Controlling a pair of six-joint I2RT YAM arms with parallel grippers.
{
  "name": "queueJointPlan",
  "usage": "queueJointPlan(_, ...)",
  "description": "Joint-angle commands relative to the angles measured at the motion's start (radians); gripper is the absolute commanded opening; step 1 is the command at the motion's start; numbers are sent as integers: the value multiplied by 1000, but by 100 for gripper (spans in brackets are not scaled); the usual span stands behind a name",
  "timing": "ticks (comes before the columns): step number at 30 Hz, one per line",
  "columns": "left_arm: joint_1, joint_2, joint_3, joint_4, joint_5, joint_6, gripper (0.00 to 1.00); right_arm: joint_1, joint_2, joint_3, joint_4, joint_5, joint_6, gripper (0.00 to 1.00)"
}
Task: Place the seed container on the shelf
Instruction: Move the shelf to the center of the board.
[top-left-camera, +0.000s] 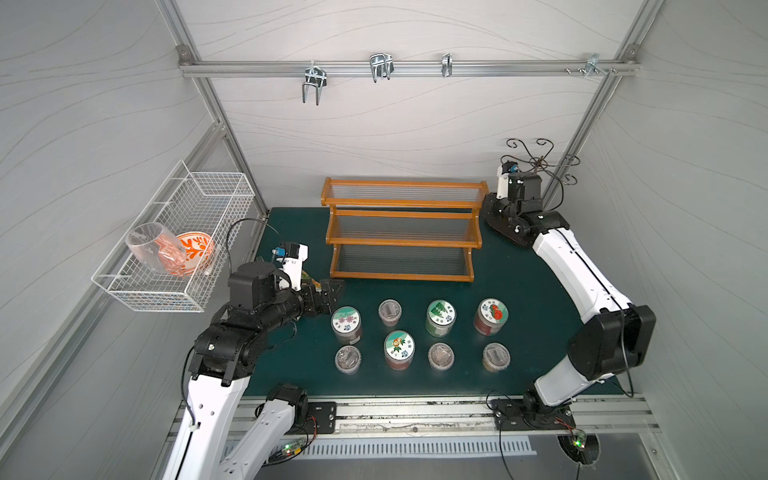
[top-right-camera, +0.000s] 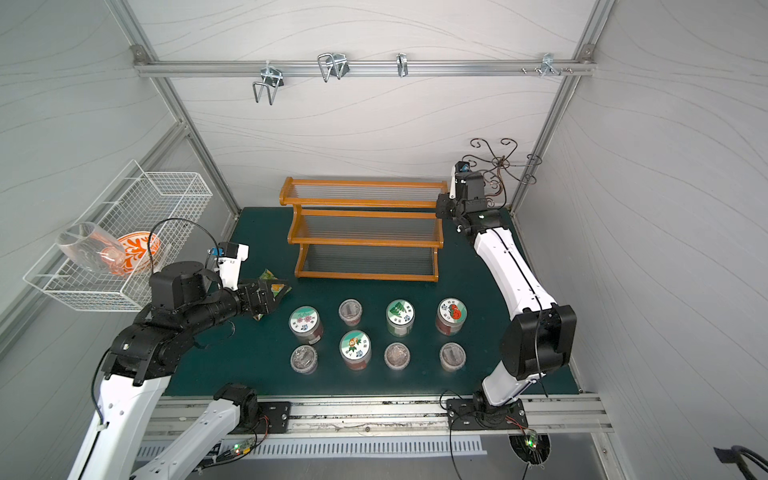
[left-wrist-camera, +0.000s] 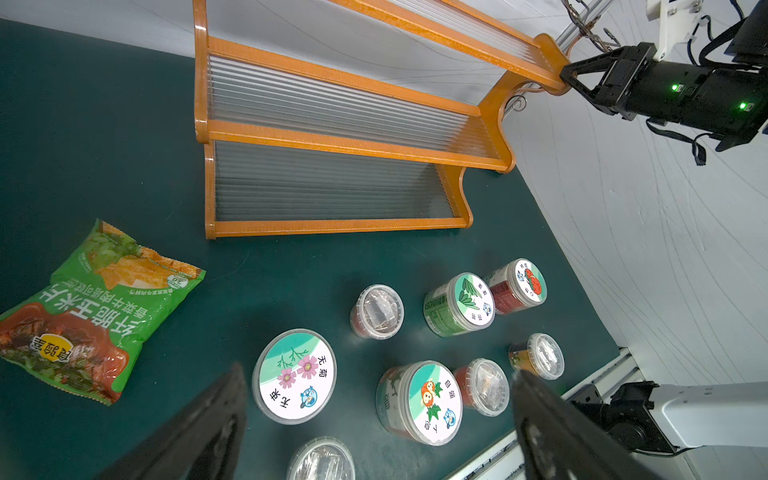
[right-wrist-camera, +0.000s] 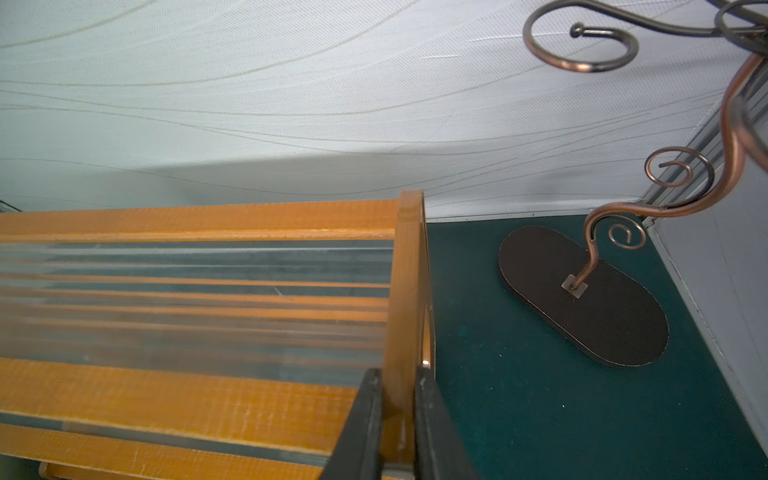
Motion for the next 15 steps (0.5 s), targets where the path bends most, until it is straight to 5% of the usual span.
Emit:
queueJointPlan(1, -1, -8, 5, 35, 14, 8, 100, -20, 36, 24, -49, -4, 16, 6)
queueJointPlan(3, 1, -9, 7, 32, 12, 12, 100, -20, 26, 24, -54, -16, 19, 12)
queueJointPlan(5, 0, -8, 9, 29, 11, 15, 100, -21, 9, 28, -64, -28, 20, 32)
queueJointPlan(10, 1, -6, 11, 32, 16, 18, 100, -20, -28, 44, -121, -37, 21, 63)
queueJointPlan(15, 0, -2, 19, 29, 20, 23, 100, -17, -83, 52, -198, -67, 26, 73)
